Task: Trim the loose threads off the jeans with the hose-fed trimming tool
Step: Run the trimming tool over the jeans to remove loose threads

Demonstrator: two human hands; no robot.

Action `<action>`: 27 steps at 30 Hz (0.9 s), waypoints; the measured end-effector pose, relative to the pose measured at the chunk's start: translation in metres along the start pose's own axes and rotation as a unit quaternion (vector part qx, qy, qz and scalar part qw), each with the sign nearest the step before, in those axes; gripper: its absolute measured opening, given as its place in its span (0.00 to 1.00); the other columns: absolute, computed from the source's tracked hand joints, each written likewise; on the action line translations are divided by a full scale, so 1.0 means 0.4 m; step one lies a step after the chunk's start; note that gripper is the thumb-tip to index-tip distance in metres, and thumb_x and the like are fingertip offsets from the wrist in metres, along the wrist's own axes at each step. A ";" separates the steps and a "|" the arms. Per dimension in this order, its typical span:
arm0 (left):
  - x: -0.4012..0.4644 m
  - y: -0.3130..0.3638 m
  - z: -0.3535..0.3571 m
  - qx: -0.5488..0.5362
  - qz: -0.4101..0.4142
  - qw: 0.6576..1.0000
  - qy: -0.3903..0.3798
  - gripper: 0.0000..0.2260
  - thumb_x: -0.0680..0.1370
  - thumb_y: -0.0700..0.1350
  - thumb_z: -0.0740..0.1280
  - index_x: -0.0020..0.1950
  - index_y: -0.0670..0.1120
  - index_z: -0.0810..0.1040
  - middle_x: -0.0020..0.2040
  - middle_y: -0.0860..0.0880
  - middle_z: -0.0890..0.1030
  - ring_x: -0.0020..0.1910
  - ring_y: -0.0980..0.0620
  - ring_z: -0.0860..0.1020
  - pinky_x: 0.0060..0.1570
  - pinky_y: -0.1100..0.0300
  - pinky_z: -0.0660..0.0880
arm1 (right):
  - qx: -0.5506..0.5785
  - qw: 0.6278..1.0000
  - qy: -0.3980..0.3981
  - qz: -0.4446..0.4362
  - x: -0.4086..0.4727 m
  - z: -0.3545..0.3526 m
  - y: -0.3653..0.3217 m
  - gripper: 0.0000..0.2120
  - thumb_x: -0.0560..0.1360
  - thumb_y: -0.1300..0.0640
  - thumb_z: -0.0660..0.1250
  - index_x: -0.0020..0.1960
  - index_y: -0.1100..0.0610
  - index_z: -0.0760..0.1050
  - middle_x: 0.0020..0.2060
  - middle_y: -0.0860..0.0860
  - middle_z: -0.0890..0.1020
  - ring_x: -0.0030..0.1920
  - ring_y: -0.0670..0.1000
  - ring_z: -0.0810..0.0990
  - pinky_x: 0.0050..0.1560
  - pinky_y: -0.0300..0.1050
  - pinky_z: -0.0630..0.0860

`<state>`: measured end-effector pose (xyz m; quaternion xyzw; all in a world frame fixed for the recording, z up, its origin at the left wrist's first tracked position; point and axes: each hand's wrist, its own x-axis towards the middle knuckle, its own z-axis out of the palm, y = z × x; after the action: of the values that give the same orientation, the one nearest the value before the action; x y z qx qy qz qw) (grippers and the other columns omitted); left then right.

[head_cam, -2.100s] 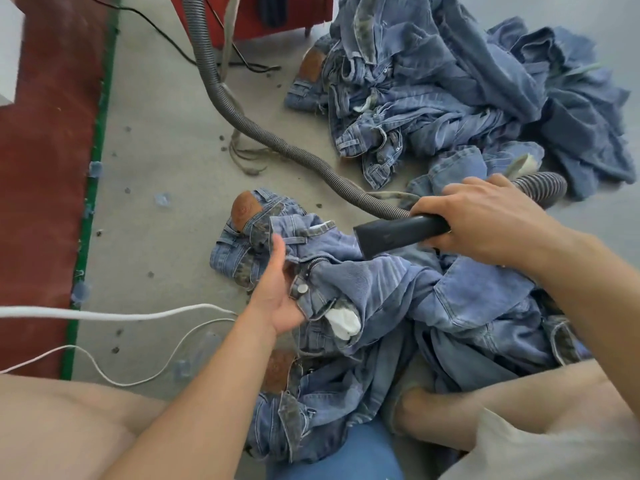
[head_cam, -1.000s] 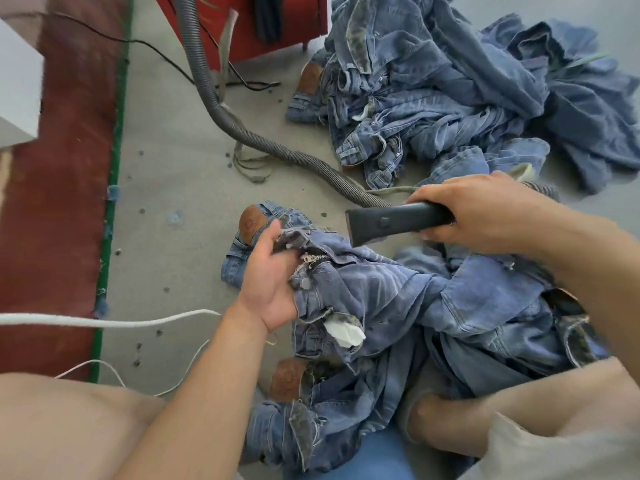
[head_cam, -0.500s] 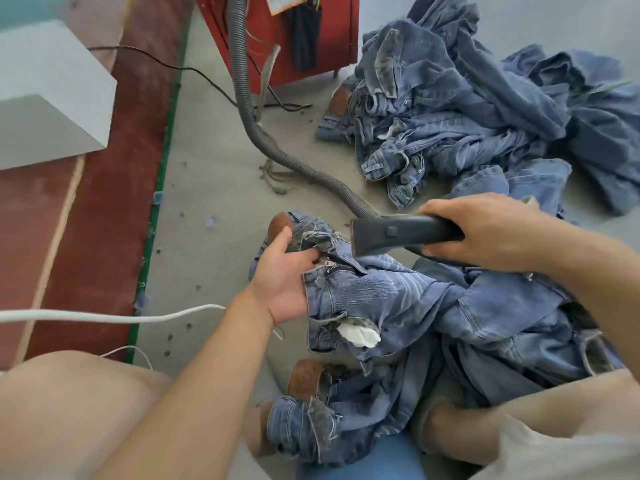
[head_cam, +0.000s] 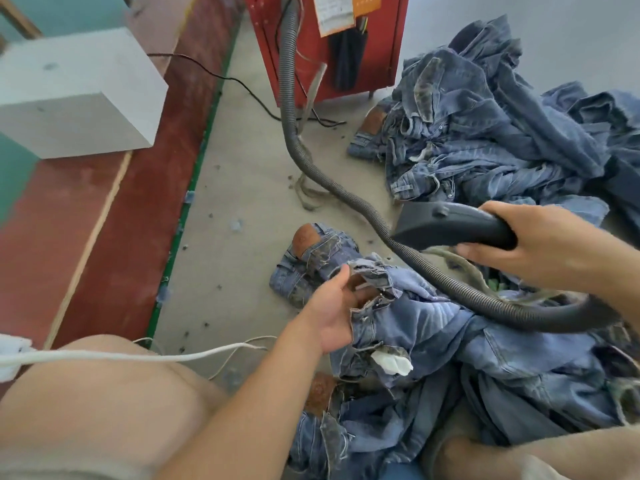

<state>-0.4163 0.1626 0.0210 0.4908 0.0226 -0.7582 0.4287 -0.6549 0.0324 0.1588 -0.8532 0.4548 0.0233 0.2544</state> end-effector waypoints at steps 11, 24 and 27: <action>0.062 -0.255 0.081 0.481 0.133 0.861 0.096 0.17 0.77 0.58 0.65 0.56 0.49 0.85 0.59 0.44 0.80 0.61 0.46 0.73 0.67 0.51 0.72 | -0.020 0.992 0.114 0.046 0.075 0.070 -0.012 0.21 0.72 0.29 0.65 0.42 0.47 0.68 0.28 0.47 0.77 0.32 0.47 0.74 0.31 0.45 0.66; 0.120 -0.205 -0.144 -0.116 -0.059 0.924 0.359 0.38 0.82 0.68 0.56 0.82 0.43 0.57 0.79 0.38 0.65 0.75 0.34 0.67 0.74 0.38 0.66 | -0.091 0.994 0.054 0.009 0.078 0.076 0.024 0.16 0.70 0.25 0.59 0.46 0.35 0.65 0.25 0.36 0.73 0.26 0.38 0.70 0.26 0.36 0.62; 0.129 -0.126 -0.111 -0.043 0.031 0.921 0.385 0.41 0.79 0.73 0.54 0.79 0.43 0.65 0.76 0.39 0.68 0.75 0.36 0.66 0.73 0.41 0.64 | -0.145 0.988 0.049 -0.024 0.081 0.070 0.038 0.15 0.71 0.27 0.61 0.49 0.35 0.67 0.29 0.37 0.74 0.30 0.39 0.72 0.28 0.37 0.64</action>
<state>-0.4260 0.1823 -0.0609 0.7262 0.2035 -0.4954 0.4311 -0.6425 0.0134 0.1192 -0.8918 0.4379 0.0410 0.1063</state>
